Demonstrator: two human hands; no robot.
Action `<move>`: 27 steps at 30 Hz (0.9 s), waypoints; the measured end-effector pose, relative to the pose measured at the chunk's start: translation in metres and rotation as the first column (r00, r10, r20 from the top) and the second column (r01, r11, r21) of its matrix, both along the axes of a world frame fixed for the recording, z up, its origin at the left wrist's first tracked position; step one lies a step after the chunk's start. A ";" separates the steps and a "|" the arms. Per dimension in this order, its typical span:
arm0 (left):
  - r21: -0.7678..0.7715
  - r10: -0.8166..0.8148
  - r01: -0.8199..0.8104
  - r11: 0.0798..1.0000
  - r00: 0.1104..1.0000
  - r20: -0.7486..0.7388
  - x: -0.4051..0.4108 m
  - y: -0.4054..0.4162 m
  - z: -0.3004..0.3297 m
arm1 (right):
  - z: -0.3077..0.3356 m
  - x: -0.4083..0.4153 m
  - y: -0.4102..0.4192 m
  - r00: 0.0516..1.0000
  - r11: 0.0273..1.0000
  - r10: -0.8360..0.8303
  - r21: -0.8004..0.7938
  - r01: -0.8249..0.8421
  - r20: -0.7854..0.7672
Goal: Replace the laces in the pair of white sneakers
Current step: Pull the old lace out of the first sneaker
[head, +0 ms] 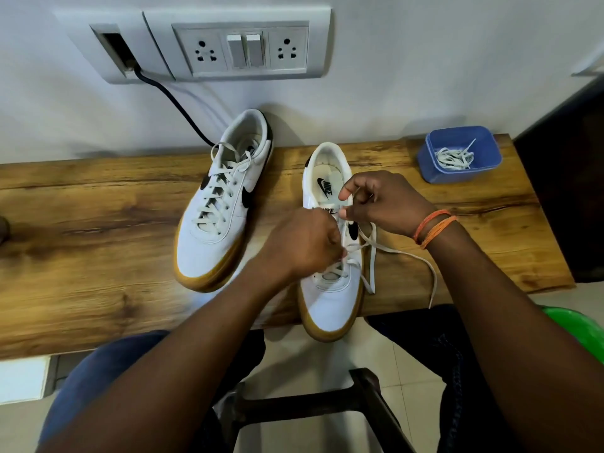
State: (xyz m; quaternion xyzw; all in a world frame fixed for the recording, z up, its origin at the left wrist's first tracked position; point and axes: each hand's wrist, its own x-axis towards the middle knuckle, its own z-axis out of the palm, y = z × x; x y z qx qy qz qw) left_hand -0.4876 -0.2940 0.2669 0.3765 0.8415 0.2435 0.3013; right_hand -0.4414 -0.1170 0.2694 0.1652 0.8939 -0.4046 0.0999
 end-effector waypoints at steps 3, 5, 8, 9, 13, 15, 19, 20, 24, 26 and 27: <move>-0.027 -0.007 0.006 1.000 1.000 -0.030 0.007 0.001 -0.011 | 0.000 0.000 0.002 1.000 1.000 -0.002 -0.001 0.002 0.001; 0.001 0.008 -0.008 1.000 1.000 -0.012 0.004 0.001 -0.011 | 0.000 0.001 0.002 1.000 1.000 0.005 0.002 -0.005 -0.002; -0.005 0.016 -0.016 1.000 0.998 0.062 -0.004 -0.001 -0.001 | 0.001 0.002 0.003 1.000 1.000 0.016 0.009 -0.016 -0.003; -0.032 0.036 -0.032 0.999 0.994 0.107 -0.009 -0.003 0.005 | 0.002 0.001 0.004 1.000 1.000 0.017 0.007 -0.017 -0.001; -0.247 0.223 -0.178 0.953 0.960 0.171 -0.042 -0.025 0.025 | 0.003 0.002 0.004 1.000 0.999 0.024 0.021 -0.024 0.003; -0.332 0.275 -0.237 0.913 0.959 0.073 -0.056 -0.041 0.027 | 0.002 0.002 0.003 1.000 0.999 0.022 0.030 -0.022 -0.001; -0.260 0.282 -0.272 0.926 0.959 0.001 -0.050 -0.043 0.019 | 0.002 0.001 0.001 1.000 1.000 0.013 0.008 -0.013 -0.001; -0.181 0.279 -0.276 0.944 0.960 -0.013 -0.045 -0.036 0.018 | 0.002 0.001 0.001 1.000 1.000 0.013 0.005 -0.013 -0.001; 0.074 0.120 -0.120 0.990 0.993 -0.003 -0.023 -0.010 0.009 | 0.001 0.000 -0.003 1.000 0.999 0.023 0.024 -0.023 -0.001; 0.060 0.023 -0.018 0.998 0.997 -0.078 -0.010 -0.004 -0.002 | 0.001 0.000 -0.004 1.000 0.999 0.020 0.028 -0.020 0.003; 0.033 0.004 -0.002 0.999 0.997 -0.080 -0.003 -0.002 -0.007 | 0.001 0.000 -0.004 1.000 0.999 0.021 0.029 -0.021 0.005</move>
